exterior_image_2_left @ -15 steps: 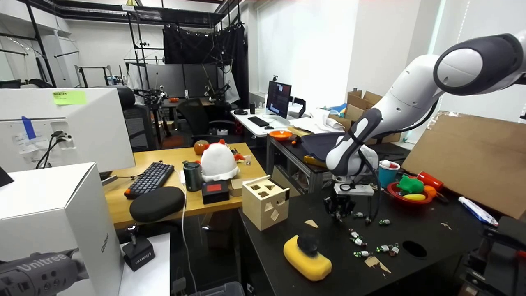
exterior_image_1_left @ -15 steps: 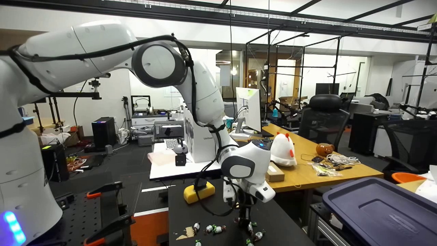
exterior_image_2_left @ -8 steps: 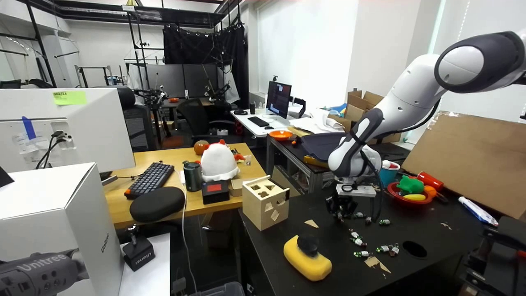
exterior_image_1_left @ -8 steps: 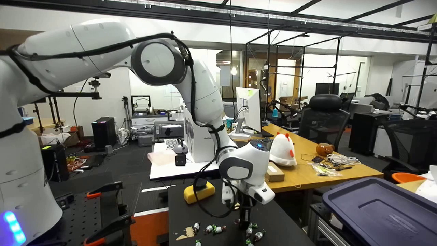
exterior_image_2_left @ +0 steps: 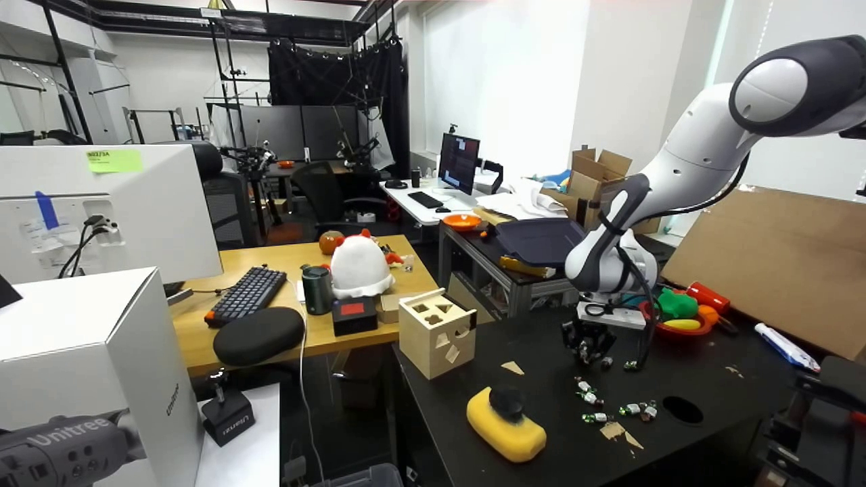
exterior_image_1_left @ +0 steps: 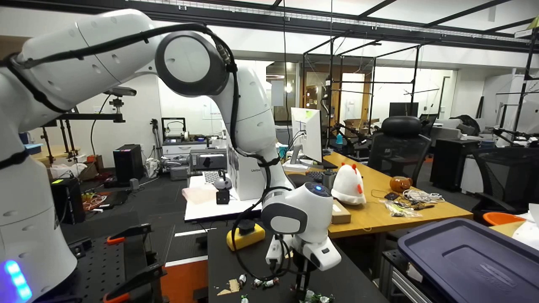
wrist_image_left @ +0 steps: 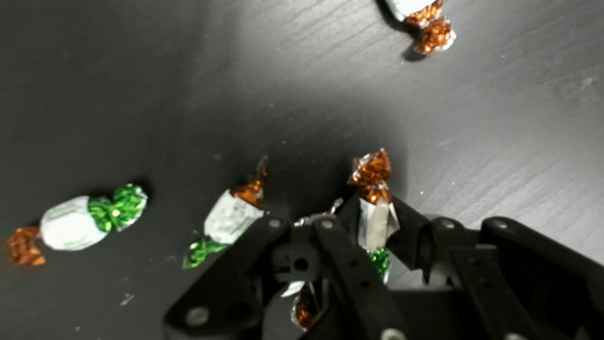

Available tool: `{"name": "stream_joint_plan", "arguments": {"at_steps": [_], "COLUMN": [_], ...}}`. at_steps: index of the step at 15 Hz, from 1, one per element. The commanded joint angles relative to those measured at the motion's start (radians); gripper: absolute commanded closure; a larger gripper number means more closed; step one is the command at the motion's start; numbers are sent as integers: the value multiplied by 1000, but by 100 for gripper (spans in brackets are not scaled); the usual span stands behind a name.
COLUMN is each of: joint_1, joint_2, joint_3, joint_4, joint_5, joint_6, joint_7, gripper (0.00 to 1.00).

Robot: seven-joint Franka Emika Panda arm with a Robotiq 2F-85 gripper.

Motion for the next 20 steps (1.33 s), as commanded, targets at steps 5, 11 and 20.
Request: {"name": "stream_joint_plan", "arguments": {"at_steps": [5, 11, 20], "joint_1": [-40, -33, -28], "joint_2": [-93, -127, -135], "joint_3": [12, -18, -131], "joint_4": [-106, -153, -228], "joint_5": [101, 152, 228], "joint_6": [125, 198, 177], "joint_7": [94, 203, 337], "gripper": [97, 97, 97]}}
